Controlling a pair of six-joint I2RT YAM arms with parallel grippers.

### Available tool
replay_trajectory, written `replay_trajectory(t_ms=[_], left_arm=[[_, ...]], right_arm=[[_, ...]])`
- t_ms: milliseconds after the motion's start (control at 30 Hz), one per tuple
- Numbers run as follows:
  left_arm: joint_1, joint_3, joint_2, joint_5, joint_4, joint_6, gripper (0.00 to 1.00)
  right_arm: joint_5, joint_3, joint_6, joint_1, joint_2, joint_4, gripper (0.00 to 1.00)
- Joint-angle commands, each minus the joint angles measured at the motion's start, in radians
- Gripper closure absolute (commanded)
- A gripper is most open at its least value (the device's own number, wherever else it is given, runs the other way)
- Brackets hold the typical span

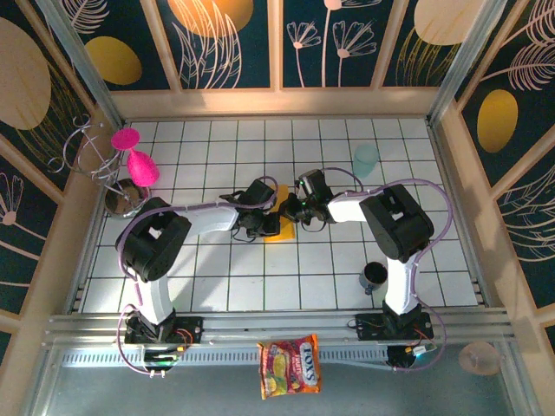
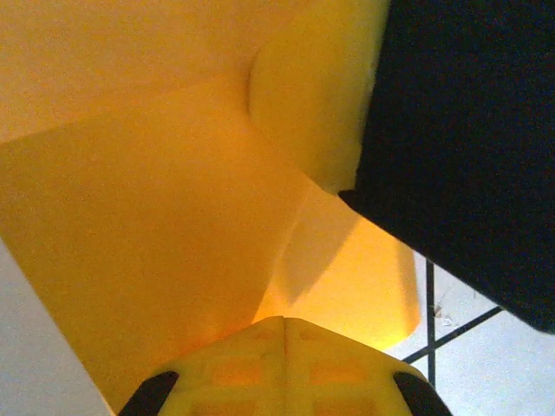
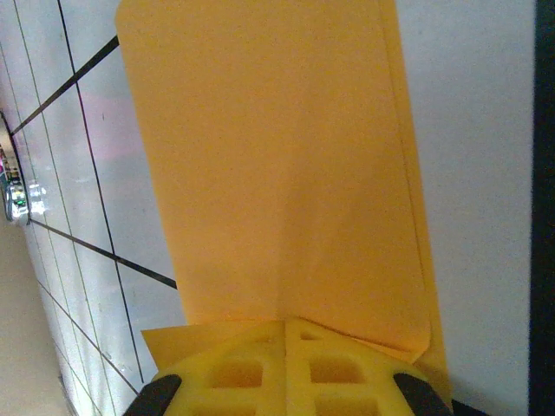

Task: Fold a paper plane with a square sheet of paper (pick it up from the middle)

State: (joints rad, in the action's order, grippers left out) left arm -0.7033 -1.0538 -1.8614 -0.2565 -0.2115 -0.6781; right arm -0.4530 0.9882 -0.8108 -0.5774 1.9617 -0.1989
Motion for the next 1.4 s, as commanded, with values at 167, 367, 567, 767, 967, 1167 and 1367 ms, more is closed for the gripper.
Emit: replay_trajectory(t_ms=[167,367,567,767,967,1167,1367], left_arm=[[-0.005,-0.019,-0.026,0.063,-0.104,0.078,1.00],[-0.005,0.007,-0.015,0.064,-0.140,0.111,1.00],[-0.004,0.033,0.008,0.061,-0.185,0.150,1.00],[0.011,0.073,0.033,0.045,-0.205,0.165,1.00],[0.021,0.112,0.069,0.094,-0.267,0.188,1.00],[0.044,0.122,0.140,0.124,-0.299,0.190,1.00],[0.044,0.129,0.271,0.030,-0.089,0.067,1.00]], right_arm=[[0.114,-0.043,0.015,0.019,0.090,0.151,0.99],[0.118,-0.040,0.024,0.020,0.094,0.166,0.99],[0.128,-0.035,0.035,0.021,0.106,0.183,0.99],[0.132,-0.037,0.042,0.021,0.111,0.188,0.99],[0.132,-0.034,0.044,0.021,0.110,0.186,0.99],[0.128,-0.035,0.043,0.019,0.110,0.182,0.99],[0.122,-0.030,0.041,0.019,0.099,0.174,0.99]])
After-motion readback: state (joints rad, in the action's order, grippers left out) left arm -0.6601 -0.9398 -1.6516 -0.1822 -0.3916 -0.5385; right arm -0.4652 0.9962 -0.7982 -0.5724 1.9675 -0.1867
